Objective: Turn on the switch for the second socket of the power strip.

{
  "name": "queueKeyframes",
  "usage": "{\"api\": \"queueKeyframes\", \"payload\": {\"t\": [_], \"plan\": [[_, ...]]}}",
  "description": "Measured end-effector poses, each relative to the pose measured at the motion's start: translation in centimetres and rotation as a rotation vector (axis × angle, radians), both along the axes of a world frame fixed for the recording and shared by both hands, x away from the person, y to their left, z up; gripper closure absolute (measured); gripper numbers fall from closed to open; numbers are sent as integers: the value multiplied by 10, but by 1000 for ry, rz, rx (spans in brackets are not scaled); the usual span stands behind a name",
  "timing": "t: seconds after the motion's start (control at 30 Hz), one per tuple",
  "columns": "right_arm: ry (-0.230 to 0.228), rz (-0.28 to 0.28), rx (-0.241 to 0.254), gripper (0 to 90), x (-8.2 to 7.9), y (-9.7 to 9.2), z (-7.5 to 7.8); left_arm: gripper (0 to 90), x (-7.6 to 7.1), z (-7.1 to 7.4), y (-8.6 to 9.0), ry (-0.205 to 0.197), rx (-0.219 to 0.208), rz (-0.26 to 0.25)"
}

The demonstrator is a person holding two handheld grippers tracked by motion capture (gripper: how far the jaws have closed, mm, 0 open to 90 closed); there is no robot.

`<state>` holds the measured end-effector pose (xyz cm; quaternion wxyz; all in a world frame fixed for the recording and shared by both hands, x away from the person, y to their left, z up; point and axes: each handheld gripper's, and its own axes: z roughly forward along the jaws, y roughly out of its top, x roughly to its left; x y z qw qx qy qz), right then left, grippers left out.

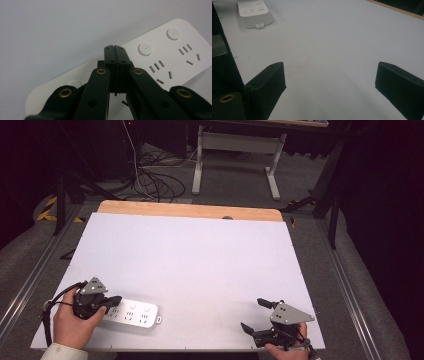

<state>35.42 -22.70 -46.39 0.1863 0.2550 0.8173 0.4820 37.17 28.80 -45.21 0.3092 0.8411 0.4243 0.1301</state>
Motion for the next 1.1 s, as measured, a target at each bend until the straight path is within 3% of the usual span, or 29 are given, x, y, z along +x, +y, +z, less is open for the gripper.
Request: {"api": "queueKeyframes", "payload": {"t": [1.1], "plan": [[-1, 4, -3, 98, -1, 0, 0, 900, -2, -2, -5, -5, 37, 3]]}}
